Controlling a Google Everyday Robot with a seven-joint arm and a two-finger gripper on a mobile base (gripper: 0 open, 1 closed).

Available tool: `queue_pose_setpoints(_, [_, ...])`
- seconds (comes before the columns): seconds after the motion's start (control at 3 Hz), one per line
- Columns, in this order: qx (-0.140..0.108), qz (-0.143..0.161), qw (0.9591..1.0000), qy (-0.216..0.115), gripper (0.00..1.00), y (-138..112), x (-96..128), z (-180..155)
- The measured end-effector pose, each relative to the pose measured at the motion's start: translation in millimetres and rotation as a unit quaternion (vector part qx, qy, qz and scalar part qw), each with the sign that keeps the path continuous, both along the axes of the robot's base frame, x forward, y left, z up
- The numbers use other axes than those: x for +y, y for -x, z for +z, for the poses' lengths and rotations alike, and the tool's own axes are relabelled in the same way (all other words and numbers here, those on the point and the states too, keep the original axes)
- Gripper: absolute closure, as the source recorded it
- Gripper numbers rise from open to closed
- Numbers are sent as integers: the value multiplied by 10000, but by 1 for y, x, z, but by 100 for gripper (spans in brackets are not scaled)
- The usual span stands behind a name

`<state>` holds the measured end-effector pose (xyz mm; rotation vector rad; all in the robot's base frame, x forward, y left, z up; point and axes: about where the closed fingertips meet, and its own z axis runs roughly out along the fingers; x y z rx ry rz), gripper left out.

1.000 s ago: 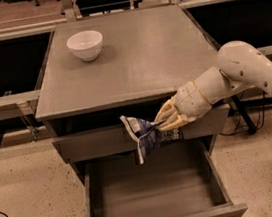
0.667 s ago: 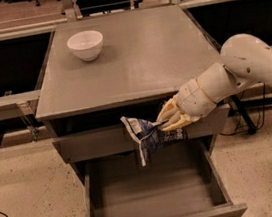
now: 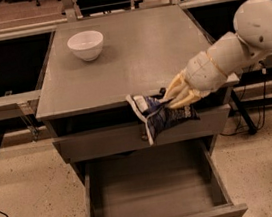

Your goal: Pick blue chip bag from middle drawer and place on counter

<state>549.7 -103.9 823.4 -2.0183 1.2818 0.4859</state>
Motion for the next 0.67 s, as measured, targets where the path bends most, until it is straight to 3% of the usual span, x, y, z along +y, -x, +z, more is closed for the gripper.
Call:
queue_pose_setpoints(0.33, [-427,-132,9989,129,100,-32,-13,50])
queue_pose_setpoints(0.67, [-853,-377,9953,255,100,-66,-23,93])
